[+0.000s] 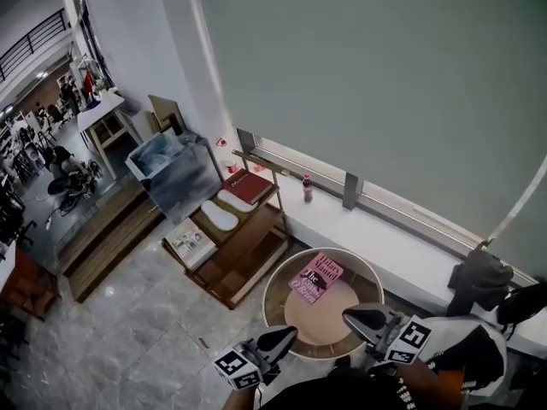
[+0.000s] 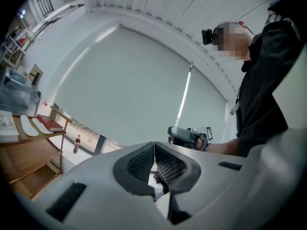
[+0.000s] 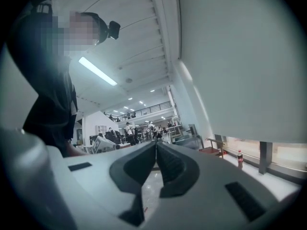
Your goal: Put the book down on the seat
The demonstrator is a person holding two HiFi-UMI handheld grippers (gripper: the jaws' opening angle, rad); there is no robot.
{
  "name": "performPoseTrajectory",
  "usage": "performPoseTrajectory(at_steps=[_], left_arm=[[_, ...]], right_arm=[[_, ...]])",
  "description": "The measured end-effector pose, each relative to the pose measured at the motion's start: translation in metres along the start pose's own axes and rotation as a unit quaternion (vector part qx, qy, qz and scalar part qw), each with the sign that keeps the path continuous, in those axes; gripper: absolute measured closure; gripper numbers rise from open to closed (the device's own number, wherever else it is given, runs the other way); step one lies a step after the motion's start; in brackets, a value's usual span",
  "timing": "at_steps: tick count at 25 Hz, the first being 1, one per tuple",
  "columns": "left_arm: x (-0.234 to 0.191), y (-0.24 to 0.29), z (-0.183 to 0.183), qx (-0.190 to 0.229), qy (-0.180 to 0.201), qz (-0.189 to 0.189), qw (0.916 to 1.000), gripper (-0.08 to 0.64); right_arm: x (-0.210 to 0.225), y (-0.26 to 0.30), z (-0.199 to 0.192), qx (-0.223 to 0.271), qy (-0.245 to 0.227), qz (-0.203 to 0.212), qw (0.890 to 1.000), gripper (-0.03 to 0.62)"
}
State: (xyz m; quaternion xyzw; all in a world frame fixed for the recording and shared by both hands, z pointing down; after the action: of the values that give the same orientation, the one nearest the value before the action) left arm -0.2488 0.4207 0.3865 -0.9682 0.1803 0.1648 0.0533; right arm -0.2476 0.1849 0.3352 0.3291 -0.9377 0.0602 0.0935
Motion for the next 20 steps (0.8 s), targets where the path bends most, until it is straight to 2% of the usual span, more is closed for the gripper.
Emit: performPoseTrajectory(at_steps=[2,5,8,12,16,20], left_arm=[[-0.014,0.016,0.005,-0.003,0.006,0.010,0.9999,0.535],[-0.025,0.041,0.018,0.009,-0.016,0.030,0.9994,0.535],[-0.038,0.061,0.015,-0.009,-0.034,0.046,0.9983,0.535],[-0.056,0.084,-0.002,-0.006,-0.073,0.041,0.9965,0.535],[-0.073,0.083,-0.020,-0.023,-0.090,0.052,0.9943,0.535],[-0.098,0.076,-0.024,-0.016,-0.100,0.032,0.9944,0.535]], right_arm=[[0.027,0.000,0.005,0.003,0.006,0.002,1.000,0.563],[0.062,0.000,0.002,-0.004,0.019,0.001,1.000,0.563],[0.092,0.001,-0.010,-0.023,0.031,-0.008,0.999,0.563],[0.125,0.004,-0.031,-0.046,0.055,-0.002,0.997,0.563],[0.140,0.018,-0.046,-0.061,0.072,-0.010,0.995,0.563],[0.152,0.043,-0.054,-0.087,0.056,-0.035,0.994,0.563]])
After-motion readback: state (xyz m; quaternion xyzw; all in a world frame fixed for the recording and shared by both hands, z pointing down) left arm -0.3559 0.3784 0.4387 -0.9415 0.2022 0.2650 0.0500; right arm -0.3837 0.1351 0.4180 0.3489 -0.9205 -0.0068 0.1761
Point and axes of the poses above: the fingertips, and each gripper's own axes: y forward along the fingers, x to its right, z out of its top, the point moved 7 cm from there along -y, backward along the fingers, and after that the axes turned 4 degrees about -z, right-handed, at the moved point
